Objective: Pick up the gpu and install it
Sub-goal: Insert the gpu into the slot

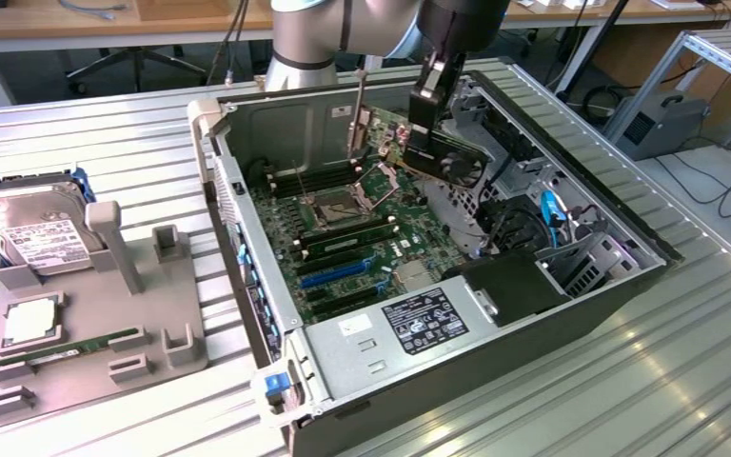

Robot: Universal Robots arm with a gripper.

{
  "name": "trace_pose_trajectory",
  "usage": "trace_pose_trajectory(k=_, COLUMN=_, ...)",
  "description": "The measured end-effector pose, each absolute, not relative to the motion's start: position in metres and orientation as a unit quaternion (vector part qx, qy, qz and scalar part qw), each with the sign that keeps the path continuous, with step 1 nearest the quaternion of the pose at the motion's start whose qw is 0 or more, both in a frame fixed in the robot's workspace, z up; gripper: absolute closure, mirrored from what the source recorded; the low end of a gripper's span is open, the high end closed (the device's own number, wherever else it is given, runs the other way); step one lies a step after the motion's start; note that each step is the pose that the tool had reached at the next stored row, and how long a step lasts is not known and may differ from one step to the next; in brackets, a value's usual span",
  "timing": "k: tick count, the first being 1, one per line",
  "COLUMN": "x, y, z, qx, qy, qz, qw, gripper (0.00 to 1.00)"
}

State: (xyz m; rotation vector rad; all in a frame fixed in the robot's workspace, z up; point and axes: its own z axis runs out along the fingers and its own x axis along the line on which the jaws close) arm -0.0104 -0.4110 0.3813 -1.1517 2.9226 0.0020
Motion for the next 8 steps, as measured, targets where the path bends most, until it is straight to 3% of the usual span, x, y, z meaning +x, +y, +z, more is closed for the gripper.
trace_pose_trajectory(k=8, x=-0.0104, y=-0.411, z=0.3813, qx=-0.385, qy=0.923, qz=0.001, qw=0.0, gripper=0.73)
